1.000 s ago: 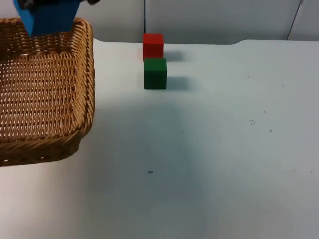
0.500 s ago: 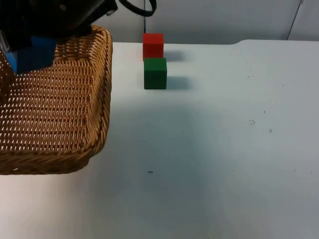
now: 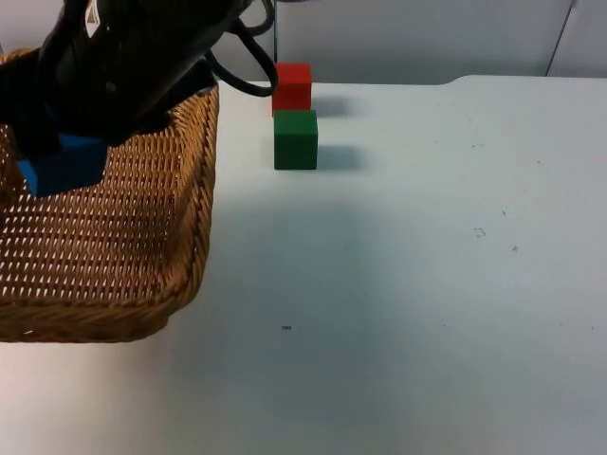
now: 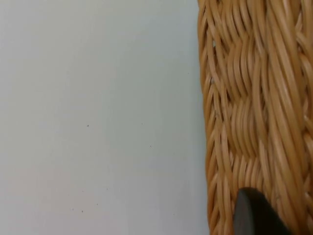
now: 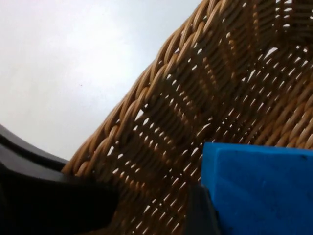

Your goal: Pick up the basket with the left hand and place the blue cube into the basket with the right hand.

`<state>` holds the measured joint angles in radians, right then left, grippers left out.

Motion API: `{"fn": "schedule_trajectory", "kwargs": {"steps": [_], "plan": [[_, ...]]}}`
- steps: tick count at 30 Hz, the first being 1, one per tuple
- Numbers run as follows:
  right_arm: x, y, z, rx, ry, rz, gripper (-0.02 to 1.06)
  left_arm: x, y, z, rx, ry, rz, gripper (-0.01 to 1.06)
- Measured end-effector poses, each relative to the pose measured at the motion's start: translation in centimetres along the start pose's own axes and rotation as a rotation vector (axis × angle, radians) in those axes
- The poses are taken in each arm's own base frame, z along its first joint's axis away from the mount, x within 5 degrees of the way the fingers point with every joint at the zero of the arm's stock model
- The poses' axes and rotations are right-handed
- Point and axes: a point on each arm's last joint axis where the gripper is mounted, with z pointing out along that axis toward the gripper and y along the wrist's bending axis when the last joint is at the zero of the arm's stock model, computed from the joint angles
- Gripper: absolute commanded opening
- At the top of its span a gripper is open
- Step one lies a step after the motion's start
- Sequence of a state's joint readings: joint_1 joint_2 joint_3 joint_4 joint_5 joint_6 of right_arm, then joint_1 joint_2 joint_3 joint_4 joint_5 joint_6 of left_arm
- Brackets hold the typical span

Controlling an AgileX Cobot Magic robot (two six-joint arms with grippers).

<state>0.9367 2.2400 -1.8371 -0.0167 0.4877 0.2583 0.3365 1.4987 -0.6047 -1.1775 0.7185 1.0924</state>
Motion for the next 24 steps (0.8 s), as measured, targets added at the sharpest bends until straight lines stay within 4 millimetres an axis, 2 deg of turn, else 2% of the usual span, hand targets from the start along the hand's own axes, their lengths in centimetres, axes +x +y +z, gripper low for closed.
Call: {"fn": "schedule_trajectory", "kwargs": {"steps": [4, 7, 11, 13, 15, 22, 24], "plan": [[-0.1, -0.4, 0.0, 0.004, -0.001, 0.021, 0.0, 0.0, 0.0, 0.0, 0.0, 0.0, -0.004, 0.0], [-0.1, -0.8, 0.4, 0.008, 0.001, 0.034, 0.06, 0.0, 0.0, 0.0, 0.0, 0.0, -0.006, 0.0], [0.3, -0.9, 1.1, 0.006, 0.007, 0.049, 0.27, 0.0, 0.0, 0.0, 0.0, 0.002, -0.009, 0.0], [0.4, -0.9, 1.2, 0.004, 0.008, 0.053, 0.29, 0.0, 0.0, 0.0, 0.0, 0.002, -0.009, 0.0], [0.4, -0.9, 1.3, 0.003, 0.008, 0.058, 0.38, 0.0, 0.0, 0.0, 0.0, 0.002, -0.009, 0.0], [0.9, -0.9, 2.1, -0.001, 0.021, 0.078, 0.51, 0.1, 0.1, 0.2, 0.001, 0.011, -0.011, 0.0], [0.9, -0.9, 2.1, -0.001, 0.021, 0.078, 0.65, 0.1, 0.1, 0.2, -0.001, 0.01, -0.011, 0.0]]}}
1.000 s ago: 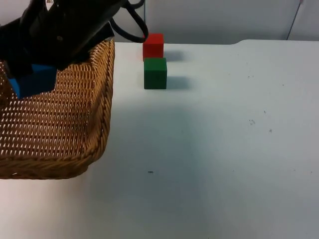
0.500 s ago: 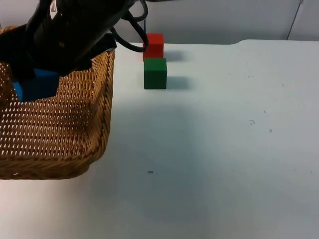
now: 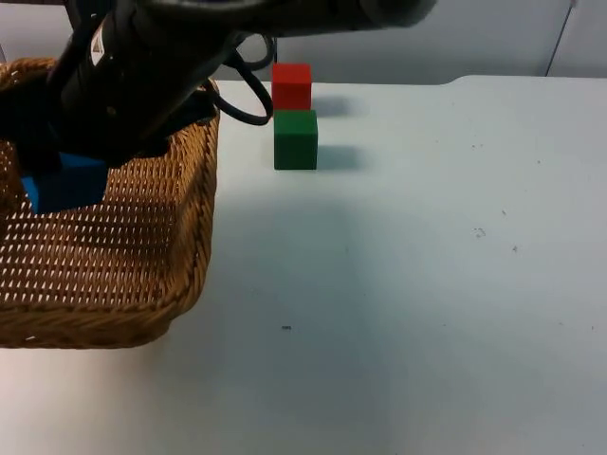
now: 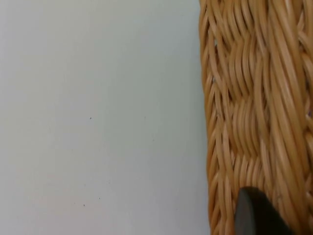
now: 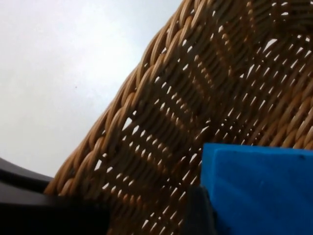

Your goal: Pick up the basket with the left hand and place the blue cube into the basket with the right hand.

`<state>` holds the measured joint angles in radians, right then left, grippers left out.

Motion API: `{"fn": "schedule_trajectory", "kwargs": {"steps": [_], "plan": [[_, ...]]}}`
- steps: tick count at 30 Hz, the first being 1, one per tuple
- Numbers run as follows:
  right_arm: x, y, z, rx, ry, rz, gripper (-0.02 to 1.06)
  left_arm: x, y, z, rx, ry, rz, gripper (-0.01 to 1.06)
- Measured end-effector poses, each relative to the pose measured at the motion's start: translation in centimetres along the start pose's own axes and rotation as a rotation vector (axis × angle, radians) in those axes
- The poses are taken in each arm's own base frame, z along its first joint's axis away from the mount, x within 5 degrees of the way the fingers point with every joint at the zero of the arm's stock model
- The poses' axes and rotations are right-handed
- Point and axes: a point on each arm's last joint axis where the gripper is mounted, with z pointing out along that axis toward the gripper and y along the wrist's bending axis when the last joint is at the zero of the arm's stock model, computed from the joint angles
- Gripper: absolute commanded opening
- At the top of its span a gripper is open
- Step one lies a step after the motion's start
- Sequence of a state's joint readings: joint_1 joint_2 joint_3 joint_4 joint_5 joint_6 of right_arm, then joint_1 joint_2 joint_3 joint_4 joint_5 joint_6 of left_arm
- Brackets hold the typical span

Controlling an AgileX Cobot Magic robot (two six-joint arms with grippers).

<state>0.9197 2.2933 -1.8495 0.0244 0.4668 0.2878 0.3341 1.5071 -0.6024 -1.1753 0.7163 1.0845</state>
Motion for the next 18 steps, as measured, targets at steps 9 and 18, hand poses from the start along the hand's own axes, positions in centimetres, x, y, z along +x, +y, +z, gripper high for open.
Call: {"fn": "schedule_trajectory", "kwargs": {"steps": [9, 18], "plan": [[-0.1, 0.0, -0.4, 0.002, 0.009, 0.0, 0.89, 0.0, 0.1, 0.0, -0.004, 0.001, 0.0, 0.0], [-1.4, 0.0, -2.6, 0.017, -0.015, -0.04, 0.89, 0.0, 0.0, 0.0, -0.005, -0.003, -0.008, 0.0]]}}
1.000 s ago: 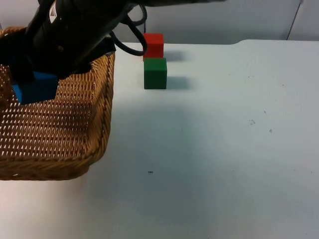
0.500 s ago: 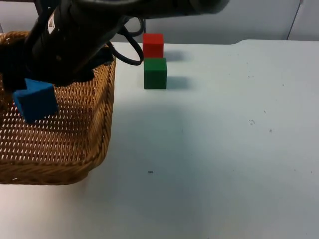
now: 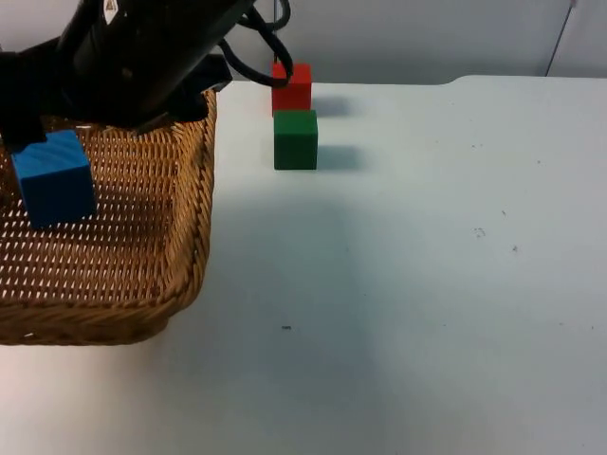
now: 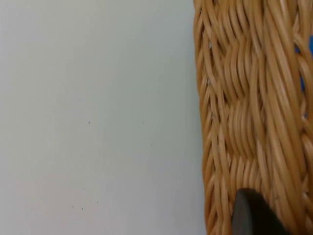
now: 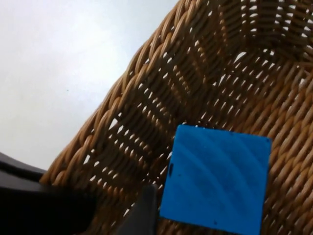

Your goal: Pick up the basket with the left hand and place the blue cube into the basket with the right hand.

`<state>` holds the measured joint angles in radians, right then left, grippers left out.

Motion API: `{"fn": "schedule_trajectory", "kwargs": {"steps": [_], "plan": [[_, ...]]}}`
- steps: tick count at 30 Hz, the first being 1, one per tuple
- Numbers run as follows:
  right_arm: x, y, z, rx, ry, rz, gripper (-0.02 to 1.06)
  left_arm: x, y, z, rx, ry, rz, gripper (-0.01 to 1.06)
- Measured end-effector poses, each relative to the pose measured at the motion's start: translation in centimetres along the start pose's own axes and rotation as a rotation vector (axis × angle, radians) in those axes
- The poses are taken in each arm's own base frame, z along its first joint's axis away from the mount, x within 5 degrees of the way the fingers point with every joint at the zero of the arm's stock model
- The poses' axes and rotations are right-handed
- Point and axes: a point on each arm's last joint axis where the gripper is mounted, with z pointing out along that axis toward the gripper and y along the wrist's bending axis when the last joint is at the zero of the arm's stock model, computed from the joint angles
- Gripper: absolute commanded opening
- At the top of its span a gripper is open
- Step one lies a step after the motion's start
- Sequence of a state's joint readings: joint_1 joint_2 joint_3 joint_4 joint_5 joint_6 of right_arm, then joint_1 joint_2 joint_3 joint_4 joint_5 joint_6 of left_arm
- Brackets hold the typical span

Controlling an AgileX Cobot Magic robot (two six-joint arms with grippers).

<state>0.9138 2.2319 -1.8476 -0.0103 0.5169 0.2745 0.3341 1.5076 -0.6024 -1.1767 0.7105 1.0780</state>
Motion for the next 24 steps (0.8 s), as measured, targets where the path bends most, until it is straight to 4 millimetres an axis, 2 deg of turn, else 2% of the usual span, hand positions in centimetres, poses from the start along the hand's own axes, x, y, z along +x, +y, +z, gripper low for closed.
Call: {"fn": "schedule_trajectory", "kwargs": {"steps": [11, 16, 24], "plan": [[-2.7, 0.3, -4.9, -0.01, -0.081, -0.05, 0.89, 0.0, 0.0, 0.0, 0.002, -0.005, -0.009, 0.0], [-3.0, 0.7, -5.8, -0.045, -0.091, -0.052, 0.89, 0.0, 0.0, 0.0, 0.002, -0.005, -0.009, 0.0], [-4.0, 1.2, -8.5, -0.082, -0.122, -0.089, 0.89, 0.0, 0.0, 0.0, 0.002, -0.005, -0.01, 0.0]]}}
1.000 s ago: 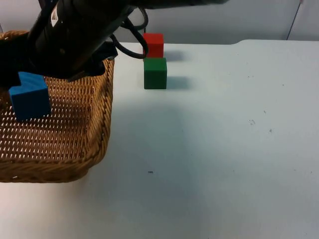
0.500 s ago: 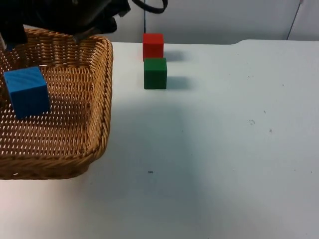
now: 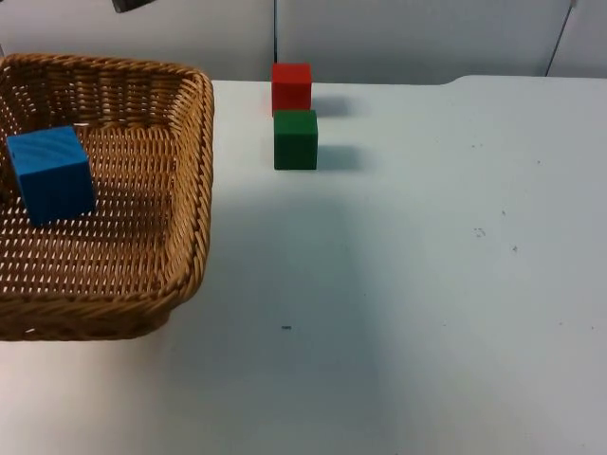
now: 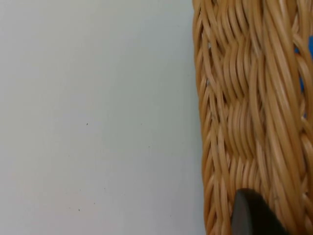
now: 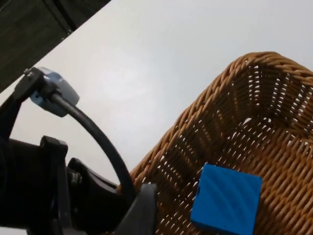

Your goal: Pick up the basket with the left hand and place the blue cube into the basket with the right hand.

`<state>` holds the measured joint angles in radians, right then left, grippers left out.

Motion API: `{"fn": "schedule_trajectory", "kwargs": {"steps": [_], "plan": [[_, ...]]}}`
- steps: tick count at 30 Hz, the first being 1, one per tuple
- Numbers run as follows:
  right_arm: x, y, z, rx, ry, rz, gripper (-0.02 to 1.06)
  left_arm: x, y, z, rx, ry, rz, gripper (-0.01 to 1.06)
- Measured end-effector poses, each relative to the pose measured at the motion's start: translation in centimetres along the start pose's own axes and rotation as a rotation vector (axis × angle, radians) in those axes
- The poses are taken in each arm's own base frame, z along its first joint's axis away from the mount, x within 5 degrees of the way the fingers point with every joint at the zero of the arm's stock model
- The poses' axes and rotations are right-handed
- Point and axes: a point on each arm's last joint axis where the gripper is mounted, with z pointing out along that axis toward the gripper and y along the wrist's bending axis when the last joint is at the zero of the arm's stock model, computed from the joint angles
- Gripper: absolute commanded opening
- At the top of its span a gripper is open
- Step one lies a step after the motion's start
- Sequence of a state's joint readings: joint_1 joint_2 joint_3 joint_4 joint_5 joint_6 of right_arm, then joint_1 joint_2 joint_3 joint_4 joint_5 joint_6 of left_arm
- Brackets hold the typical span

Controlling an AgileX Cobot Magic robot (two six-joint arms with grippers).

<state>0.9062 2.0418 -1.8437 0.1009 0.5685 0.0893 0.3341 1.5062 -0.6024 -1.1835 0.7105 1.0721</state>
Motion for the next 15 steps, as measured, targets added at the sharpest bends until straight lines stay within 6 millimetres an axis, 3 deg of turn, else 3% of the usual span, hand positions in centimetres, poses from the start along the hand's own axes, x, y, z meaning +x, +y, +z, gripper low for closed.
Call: {"fn": "schedule_trajectory", "kwargs": {"steps": [15], "plan": [[-2.1, 0.8, -5.9, -0.011, -0.025, -0.131, 0.89, 0.0, 0.0, 0.0, 0.0, 0.0, 0.0, 0.0]]}}
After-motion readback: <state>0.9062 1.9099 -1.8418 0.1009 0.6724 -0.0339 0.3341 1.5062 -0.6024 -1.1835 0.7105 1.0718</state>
